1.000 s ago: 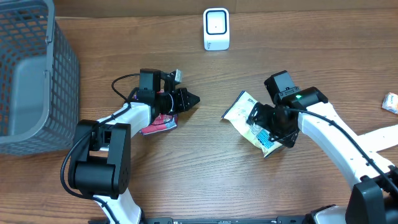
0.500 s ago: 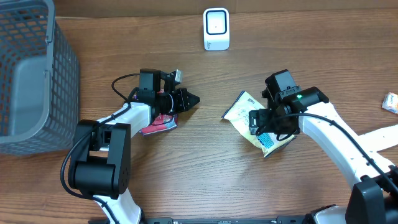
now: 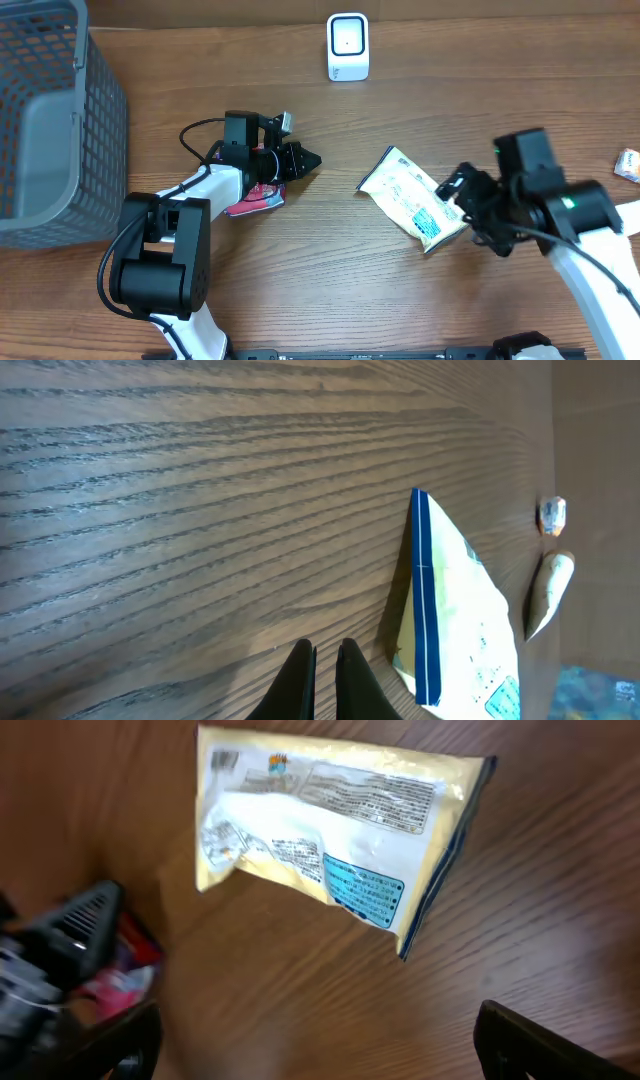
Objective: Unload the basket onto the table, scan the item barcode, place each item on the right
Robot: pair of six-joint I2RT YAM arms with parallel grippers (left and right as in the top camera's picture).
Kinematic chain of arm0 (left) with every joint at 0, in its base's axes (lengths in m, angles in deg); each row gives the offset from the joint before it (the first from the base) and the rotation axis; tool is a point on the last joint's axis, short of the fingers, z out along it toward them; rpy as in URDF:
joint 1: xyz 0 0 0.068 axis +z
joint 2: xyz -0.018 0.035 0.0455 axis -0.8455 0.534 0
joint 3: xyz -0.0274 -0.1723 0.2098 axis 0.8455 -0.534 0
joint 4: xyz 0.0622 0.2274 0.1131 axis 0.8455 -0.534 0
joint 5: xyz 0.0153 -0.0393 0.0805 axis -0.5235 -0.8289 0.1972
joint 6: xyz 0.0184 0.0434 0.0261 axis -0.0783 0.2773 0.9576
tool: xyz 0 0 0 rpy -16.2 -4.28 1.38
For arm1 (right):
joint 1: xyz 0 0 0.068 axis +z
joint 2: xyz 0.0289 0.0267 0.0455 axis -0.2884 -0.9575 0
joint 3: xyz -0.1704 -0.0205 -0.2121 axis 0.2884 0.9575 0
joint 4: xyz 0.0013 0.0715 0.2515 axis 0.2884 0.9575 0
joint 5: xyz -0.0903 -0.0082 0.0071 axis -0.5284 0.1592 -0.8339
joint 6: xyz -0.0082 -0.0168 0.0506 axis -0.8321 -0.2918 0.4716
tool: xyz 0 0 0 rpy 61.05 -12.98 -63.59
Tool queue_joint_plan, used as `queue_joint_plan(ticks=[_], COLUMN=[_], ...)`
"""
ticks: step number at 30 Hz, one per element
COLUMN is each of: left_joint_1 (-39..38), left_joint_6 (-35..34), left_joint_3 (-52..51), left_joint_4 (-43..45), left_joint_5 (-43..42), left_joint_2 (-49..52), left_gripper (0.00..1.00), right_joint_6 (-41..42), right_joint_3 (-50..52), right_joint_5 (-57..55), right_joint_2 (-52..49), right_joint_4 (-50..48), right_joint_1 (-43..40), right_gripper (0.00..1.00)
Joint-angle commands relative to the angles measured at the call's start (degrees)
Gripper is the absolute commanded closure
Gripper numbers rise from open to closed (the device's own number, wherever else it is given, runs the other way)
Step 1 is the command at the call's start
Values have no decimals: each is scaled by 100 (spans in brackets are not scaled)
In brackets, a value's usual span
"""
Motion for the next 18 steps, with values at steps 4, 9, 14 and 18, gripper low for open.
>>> queue_joint_plan(ticks=[4, 9, 14, 18], left_joint_1=[33, 33, 31, 33], left_joint_6=[214, 278, 273, 271], left_joint_3=[39, 39, 39, 39], left_joint_4=[-232, -435, -490, -511], left_joint_5=[74, 79, 76, 74], left_joint_2=[-118, -118, -118, -118], left_gripper=[96, 96, 96, 96], right_joint_6=[946, 1292, 1847, 2402], right_joint_3=[1657, 2924, 3757, 4328], right_joint_5=[170, 540, 487, 151], right_joint_2=[444, 691, 688, 680], right_joint_4=[-1003, -2658, -4030, -5104], right_joint_1=[-96, -129, -136, -136], right_gripper=[0, 0, 0, 0])
